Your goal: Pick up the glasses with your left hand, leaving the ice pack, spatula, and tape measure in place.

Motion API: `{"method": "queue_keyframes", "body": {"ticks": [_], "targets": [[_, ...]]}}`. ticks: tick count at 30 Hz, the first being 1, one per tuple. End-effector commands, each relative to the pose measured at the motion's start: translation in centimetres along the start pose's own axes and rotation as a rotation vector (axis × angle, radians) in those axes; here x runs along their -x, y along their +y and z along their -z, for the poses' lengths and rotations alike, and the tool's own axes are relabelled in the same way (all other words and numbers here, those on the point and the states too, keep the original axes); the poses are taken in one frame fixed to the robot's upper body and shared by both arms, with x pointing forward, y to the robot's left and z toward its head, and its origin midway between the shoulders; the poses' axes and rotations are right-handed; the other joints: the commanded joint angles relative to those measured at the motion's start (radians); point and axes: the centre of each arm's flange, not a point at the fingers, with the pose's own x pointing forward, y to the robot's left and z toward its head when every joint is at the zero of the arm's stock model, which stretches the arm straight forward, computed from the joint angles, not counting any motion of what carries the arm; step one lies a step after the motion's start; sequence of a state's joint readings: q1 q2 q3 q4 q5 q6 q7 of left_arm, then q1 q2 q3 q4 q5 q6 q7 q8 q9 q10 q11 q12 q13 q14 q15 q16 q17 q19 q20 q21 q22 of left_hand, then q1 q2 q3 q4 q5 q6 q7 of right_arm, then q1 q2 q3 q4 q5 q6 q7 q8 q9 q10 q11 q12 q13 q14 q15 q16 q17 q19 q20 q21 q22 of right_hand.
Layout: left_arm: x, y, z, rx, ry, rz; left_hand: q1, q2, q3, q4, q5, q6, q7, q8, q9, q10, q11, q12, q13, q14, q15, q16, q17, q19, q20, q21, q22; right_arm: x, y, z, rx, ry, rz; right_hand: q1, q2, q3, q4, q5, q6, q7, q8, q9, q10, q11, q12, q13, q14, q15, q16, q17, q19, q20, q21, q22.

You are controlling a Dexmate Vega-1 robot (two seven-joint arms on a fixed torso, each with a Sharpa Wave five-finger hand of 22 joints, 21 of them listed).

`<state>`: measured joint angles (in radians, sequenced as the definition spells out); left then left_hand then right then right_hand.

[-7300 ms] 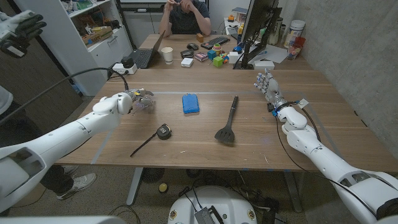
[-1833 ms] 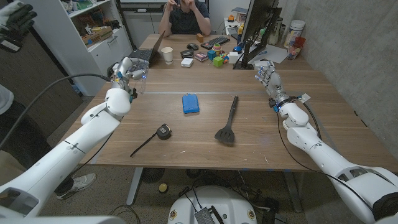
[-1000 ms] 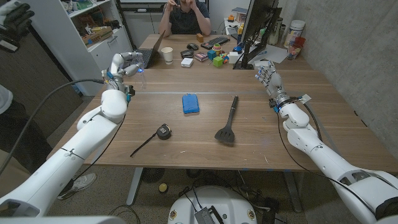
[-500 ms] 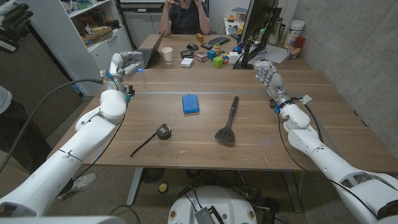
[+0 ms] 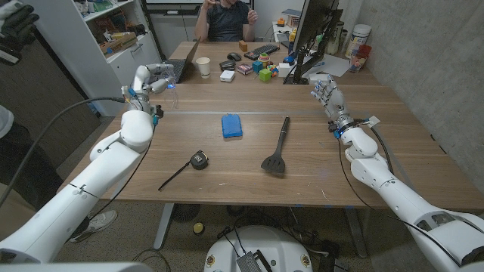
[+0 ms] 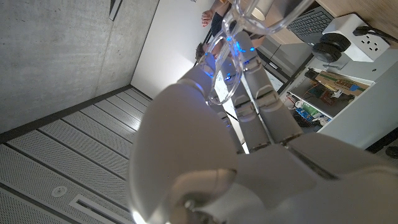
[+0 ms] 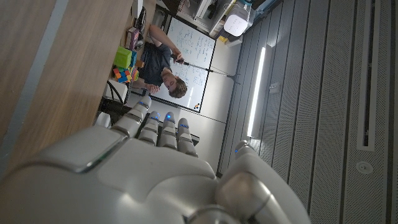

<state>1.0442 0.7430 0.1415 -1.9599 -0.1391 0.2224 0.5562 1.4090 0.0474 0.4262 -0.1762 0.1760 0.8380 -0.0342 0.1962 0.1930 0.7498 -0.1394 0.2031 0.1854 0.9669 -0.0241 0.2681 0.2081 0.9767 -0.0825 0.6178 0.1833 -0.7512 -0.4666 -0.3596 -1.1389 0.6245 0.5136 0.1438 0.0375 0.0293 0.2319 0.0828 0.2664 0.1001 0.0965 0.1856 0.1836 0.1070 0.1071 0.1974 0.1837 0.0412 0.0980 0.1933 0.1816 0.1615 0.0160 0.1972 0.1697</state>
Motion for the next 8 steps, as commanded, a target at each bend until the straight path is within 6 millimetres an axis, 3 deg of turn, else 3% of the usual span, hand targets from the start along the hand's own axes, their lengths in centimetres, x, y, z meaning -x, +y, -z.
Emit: {"method": "queue_keyframes", "body": {"ticks": [1,8], "targets": [[0.30,-0.01,0.02,-0.002,0.003,0.008,0.044,0.051,0.030,0.008,0.027,0.012,-0.001,0.001,0.002,0.007,0.001,0.005,0.004,0.127,-0.202,-0.002,0.013,0.060,-0.066,0.006,0.002,0.29,-0.03,-0.02,-0.003,0.001,0.000,0.011,0.000,-0.002,0.002,0.006,0.004,0.003,0.008,0.002,0.000,0.006,-0.003,0.005,0.006,0.002,-0.002,0.002,0.002,-0.008,-0.004,0.003],[0.44,-0.03,0.04,0.002,0.005,0.007,0.044,0.051,0.031,0.008,0.028,0.011,0.001,0.000,0.002,0.006,0.000,0.004,0.004,0.127,-0.202,-0.004,0.014,0.059,-0.066,0.008,0.002,0.35,-0.02,-0.05,-0.005,0.001,0.000,0.011,0.000,-0.003,0.002,0.006,0.004,0.004,0.008,0.002,0.001,0.008,-0.003,0.005,0.006,0.001,-0.002,0.001,0.002,-0.008,-0.004,0.003]]}}
